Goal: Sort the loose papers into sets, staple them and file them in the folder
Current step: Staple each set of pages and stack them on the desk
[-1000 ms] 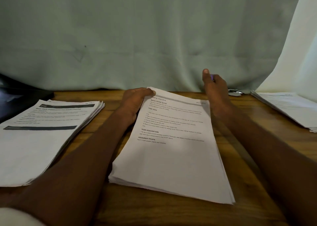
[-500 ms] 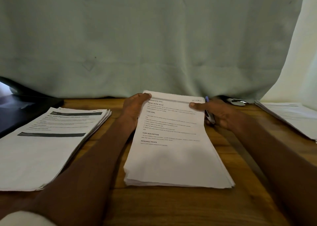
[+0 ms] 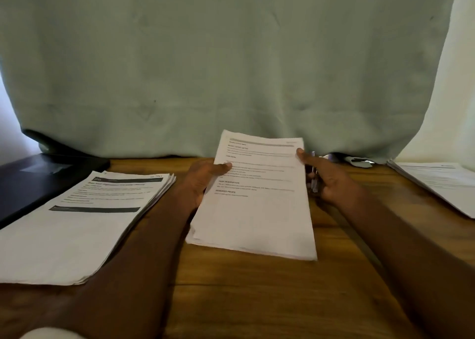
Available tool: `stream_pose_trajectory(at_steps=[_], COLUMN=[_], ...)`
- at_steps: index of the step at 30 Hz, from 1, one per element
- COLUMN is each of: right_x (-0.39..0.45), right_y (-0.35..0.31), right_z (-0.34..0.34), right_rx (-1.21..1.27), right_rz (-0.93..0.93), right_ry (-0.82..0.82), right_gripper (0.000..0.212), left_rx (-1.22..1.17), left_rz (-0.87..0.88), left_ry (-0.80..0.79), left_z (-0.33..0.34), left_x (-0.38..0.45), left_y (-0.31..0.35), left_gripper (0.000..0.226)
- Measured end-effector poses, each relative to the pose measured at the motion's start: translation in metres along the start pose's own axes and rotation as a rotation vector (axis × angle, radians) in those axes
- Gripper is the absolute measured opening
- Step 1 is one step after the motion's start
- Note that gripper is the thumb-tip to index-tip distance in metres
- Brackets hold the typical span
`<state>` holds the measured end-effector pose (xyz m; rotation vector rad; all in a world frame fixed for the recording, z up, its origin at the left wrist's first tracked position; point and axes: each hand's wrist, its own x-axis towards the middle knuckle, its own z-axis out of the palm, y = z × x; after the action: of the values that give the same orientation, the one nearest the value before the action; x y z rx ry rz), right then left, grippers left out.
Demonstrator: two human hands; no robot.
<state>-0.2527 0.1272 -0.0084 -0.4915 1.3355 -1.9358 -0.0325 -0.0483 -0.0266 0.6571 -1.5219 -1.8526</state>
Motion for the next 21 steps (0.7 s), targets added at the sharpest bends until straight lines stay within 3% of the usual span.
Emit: stream_pose_trajectory(at_steps=[4, 9, 12, 16, 19, 21], right_x=[-0.009, -0.008, -0.005, -0.008, -0.006, -0.01], right_y=[0.004, 0.01, 0.015, 0.009, 0.011, 0.015], right_z=[0.008, 0.021, 0.021, 0.02, 0.019, 0.026], right_rx=[-0.247, -0.157, -0.158, -0.356, -0.421, -0.393], right_rz=[0.074, -0.022, -0.019, 0.1, 0.121, 0.104], right_ry=[-0.159, -0.022, 0.006, -0.106, -0.123, -0.1], right_gripper=[0.041, 0.031, 0.037, 0.02, 0.025, 0.024], left_rx=[-0.041, 0.021, 0.175, 0.365, 0.288, 0.197], left_rz=[0.03, -0.039, -0.006, 0.075, 0.105, 0.106], left_ry=[0.051, 0.0, -0.011, 0.163, 0.315, 0.391], left_z=[-0.004, -0.006, -0.004, -0.009, -0.018, -0.024], left_x=[0.0, -0.005, -0.007, -0.014, -0.022, -0.032], left_y=[0.002, 0.003, 0.001, 0.003, 0.006, 0.012], left_gripper=[0.028, 0.027, 0.019, 0.021, 0.021, 0.04])
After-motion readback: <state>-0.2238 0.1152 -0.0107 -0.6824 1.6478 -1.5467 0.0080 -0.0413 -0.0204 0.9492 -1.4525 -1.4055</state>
